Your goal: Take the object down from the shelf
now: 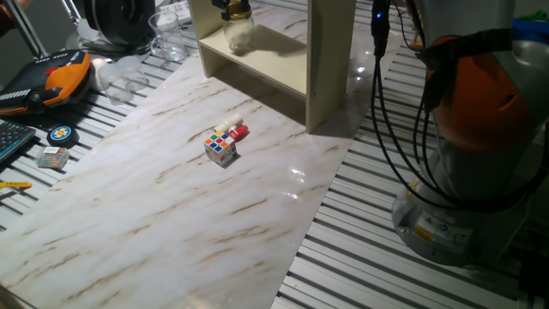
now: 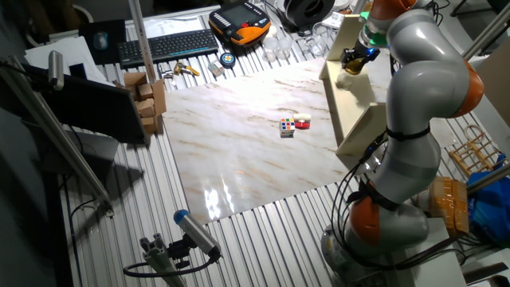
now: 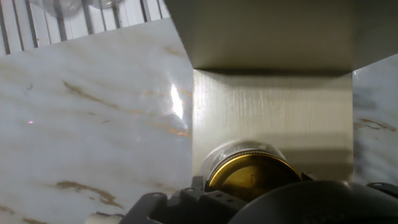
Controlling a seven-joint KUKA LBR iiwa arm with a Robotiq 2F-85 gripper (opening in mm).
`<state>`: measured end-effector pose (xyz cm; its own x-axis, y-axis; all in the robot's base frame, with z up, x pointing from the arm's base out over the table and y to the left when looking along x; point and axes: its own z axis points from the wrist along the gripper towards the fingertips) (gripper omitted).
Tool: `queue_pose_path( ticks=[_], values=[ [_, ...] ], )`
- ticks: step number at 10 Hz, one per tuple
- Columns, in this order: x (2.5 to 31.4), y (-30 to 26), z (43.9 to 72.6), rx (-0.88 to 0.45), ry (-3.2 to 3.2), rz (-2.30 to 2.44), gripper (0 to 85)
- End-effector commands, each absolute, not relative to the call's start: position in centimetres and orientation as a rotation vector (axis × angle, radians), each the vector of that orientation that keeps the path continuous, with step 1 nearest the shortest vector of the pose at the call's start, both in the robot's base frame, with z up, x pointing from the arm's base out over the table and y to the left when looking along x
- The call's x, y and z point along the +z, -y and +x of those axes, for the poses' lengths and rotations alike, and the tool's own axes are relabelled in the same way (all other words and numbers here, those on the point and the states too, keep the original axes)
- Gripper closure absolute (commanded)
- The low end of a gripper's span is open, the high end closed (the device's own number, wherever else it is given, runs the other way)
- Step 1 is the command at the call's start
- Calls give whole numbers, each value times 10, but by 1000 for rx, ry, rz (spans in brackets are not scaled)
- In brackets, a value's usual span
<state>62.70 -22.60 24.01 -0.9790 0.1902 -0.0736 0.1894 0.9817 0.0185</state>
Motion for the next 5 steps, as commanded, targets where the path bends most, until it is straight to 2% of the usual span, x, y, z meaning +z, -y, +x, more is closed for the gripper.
queue_pose_path(
  ticks=[1,5],
  values=[
    [243,217,627,5,-3048,297,850],
    [251,167,624,7,-3054,345,850]
  ],
)
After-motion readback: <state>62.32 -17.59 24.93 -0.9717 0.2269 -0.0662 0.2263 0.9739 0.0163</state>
